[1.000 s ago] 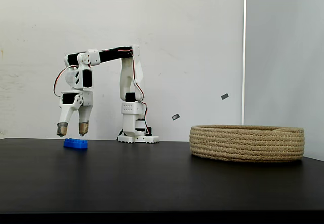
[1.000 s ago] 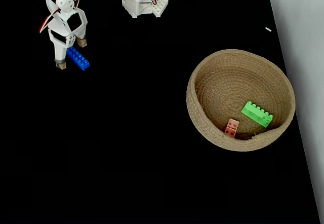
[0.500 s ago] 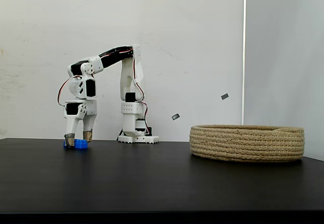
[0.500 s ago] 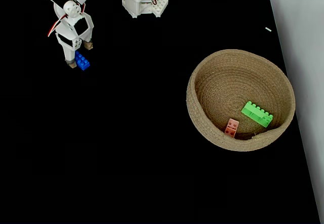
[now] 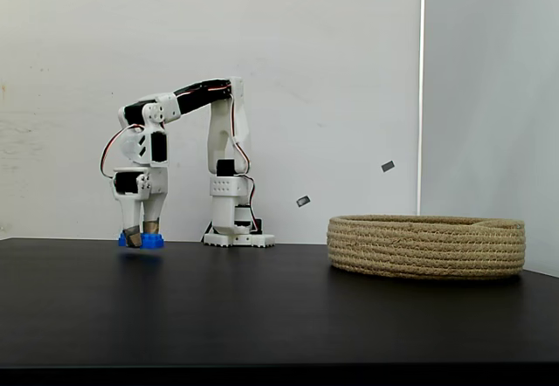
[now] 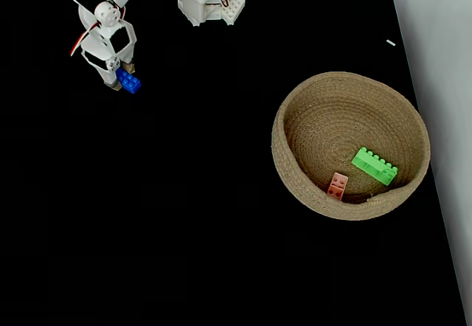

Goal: Place the lego blocks in the tray

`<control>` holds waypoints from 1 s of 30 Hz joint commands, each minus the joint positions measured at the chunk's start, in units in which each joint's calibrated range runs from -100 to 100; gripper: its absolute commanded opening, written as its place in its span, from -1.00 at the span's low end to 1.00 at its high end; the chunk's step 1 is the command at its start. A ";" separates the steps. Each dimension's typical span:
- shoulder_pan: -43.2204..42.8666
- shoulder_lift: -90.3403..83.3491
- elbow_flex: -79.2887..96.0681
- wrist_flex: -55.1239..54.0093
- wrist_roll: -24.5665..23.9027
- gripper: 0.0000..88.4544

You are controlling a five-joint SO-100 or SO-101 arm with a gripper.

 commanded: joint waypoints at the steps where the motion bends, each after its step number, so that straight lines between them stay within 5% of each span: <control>1: -4.24 -8.39 -14.75 6.65 0.44 -1.00; 9: -25.10 -8.65 -37.73 14.65 -0.15 -1.00; 17: -49.75 -5.47 -41.83 5.48 2.49 -1.00; 25: -64.83 -4.86 -37.00 -5.84 6.50 -1.00; 26: -65.82 -4.78 -35.99 -6.68 6.79 -0.88; 28: -67.23 -4.69 -34.63 -7.01 7.03 -0.33; 30: -67.72 -4.78 -34.08 -7.01 6.69 -0.18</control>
